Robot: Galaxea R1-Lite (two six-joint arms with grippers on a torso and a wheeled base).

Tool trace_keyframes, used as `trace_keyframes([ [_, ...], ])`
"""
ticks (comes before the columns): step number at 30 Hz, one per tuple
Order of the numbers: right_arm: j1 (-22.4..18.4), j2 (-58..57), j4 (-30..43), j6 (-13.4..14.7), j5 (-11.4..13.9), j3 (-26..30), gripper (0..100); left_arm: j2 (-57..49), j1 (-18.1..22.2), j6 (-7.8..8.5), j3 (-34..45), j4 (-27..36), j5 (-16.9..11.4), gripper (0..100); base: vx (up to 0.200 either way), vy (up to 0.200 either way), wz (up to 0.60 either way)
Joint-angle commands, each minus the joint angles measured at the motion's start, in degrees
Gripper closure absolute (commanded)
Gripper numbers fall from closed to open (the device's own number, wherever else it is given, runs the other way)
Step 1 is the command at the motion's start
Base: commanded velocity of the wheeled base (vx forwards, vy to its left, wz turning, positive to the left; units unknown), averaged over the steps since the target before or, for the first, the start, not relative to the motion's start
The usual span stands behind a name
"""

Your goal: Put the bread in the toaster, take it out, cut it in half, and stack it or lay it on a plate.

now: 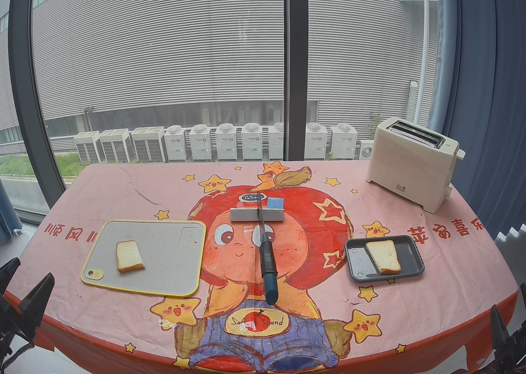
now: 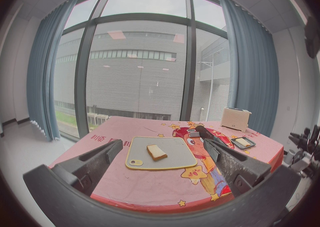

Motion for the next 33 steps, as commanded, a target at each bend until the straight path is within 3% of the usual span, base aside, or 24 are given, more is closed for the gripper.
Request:
trace_keyframes([
  [1, 0.0, -0.8, 0.0, 0.0, 0.0, 1.0, 0, 9.5, 0.1, -2.74, -3.0, -0.1, 0.4, 0, 0.0, 0.0, 0.0],
  [18, 0.0, -0.8, 0.0, 0.0, 0.0, 1.0, 0, 24.4, 0.3, -3.09, -7.5, -0.3, -0.3, 0, 0.0, 0.0, 0.0],
  [33, 0.0, -0.8, 0.0, 0.0, 0.0, 1.0, 0, 35.6, 0.8, -2.65, -14.0, -0.3, 0.8, 0, 0.0, 0.0, 0.0],
])
